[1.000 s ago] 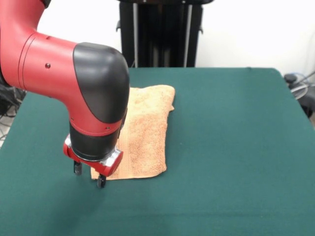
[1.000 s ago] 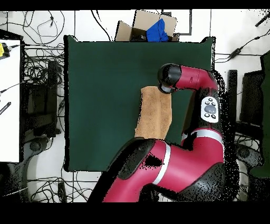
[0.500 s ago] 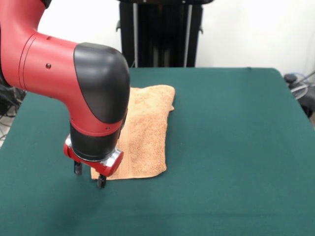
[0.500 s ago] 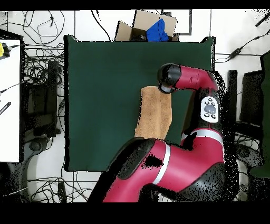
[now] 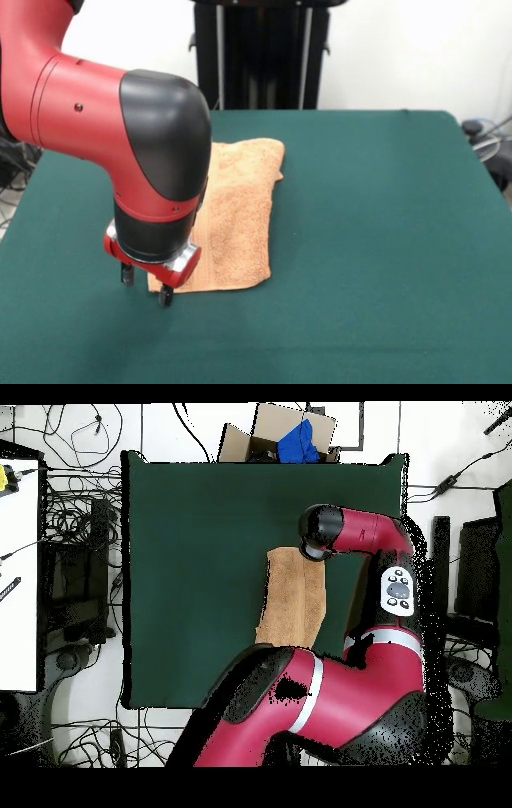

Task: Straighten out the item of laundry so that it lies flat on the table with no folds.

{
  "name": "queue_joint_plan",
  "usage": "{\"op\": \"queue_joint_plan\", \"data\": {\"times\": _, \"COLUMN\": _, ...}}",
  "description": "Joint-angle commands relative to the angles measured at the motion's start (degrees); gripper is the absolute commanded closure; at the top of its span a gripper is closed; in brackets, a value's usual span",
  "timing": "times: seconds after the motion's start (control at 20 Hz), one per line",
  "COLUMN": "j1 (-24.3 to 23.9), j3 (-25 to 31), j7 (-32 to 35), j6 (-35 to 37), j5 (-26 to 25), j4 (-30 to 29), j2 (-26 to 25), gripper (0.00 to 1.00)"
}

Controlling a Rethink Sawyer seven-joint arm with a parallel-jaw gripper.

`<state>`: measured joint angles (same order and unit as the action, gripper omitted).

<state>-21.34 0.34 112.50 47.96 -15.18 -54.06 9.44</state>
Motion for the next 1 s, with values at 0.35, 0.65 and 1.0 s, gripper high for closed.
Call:
{"op": "queue_joint_plan", "data": {"times": 0.35, "j1": 0.8, "j3": 6.8, "j7": 2.2, "j6": -4.1, "j5": 1.9, "j4": -8.4, "j2": -7.8, "gripper": 0.0}}
{"op": "queue_joint_plan", "data": {"times": 0.65, "j1": 0.5, "j3": 7.0, "j7": 1.7, "j6": -3.1, "j5": 2.4, "j4": -8.0, "j2": -8.4, "gripper": 0.0}}
{"op": "queue_joint_plan", "data": {"times": 1.0, "j1": 0.3, "j3": 7.1, "j7": 1.7, "j6": -2.9, "j5": 3.0, "j4": -7.5, "j2": -9.4, "gripper": 0.0}}
